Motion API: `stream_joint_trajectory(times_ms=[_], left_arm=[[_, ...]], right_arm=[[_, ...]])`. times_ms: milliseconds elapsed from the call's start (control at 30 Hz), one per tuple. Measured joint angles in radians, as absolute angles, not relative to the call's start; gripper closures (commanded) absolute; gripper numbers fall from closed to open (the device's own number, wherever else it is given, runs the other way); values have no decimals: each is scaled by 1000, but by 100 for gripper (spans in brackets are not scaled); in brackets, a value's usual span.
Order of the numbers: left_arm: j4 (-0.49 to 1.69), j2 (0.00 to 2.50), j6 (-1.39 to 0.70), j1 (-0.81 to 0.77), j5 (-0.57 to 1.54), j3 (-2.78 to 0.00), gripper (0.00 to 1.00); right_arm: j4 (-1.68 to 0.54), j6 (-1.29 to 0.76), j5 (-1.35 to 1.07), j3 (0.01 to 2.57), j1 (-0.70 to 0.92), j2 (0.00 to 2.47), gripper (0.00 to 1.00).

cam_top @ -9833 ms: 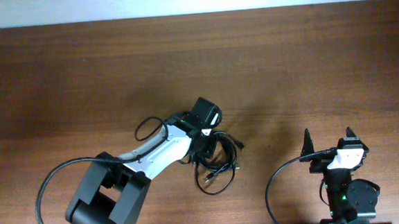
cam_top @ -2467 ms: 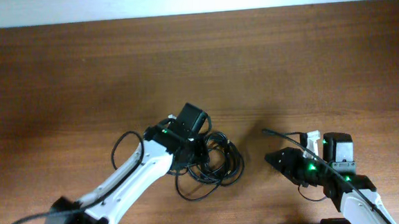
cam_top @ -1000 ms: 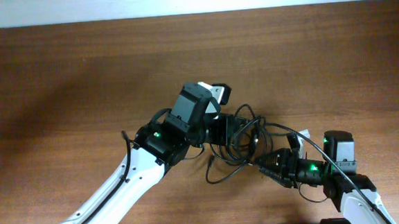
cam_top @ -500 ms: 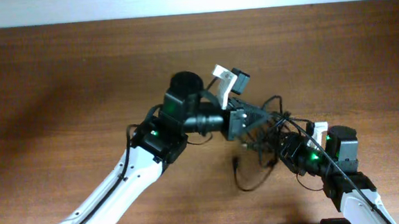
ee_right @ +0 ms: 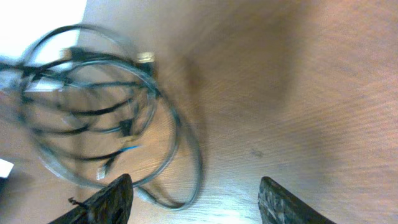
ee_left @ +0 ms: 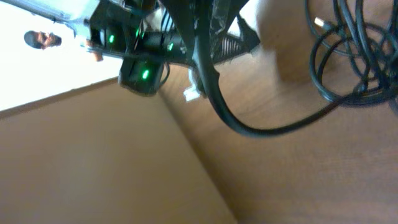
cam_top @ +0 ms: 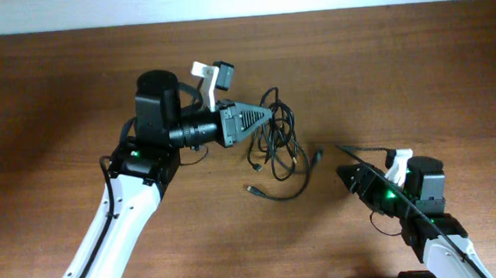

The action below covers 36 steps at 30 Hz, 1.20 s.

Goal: Untangle cables

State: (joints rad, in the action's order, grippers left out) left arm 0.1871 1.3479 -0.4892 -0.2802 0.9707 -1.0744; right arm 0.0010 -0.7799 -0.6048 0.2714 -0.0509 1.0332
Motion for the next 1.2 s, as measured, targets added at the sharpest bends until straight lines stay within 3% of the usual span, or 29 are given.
stream_joint_trajectory(times_ms=[200,367,500,533,567,800,1000,1200], left_arm=[[548,1348,-229,-334,898,-1085,100],[853,1347,-152,-373,452,-1081,93],[894,1348,-141,-373,255,-1080,59],[894,1348,-142,-373,233,-1080,12],[894,1348,-145,-373,217,-1080,1],[879,1360,-159,-373,181,-1080,1],[711,1406,-295,-373,175,-1078,1],[542,1467,-433,-379,175,-1078,1]], right_arm=[[109,-717,-815,271,-51,1033,35],[89,-704,-853,271,-51,1033,30],[60,-702,-859,271,-51,1033,29],[52,-702,-859,271,-51,1033,28],[41,-702,-860,271,-51,1033,27],[-51,-699,-826,271,-51,1033,16],[-167,-699,-743,271,-51,1033,1],[-298,-699,-608,272,-51,1033,1]])
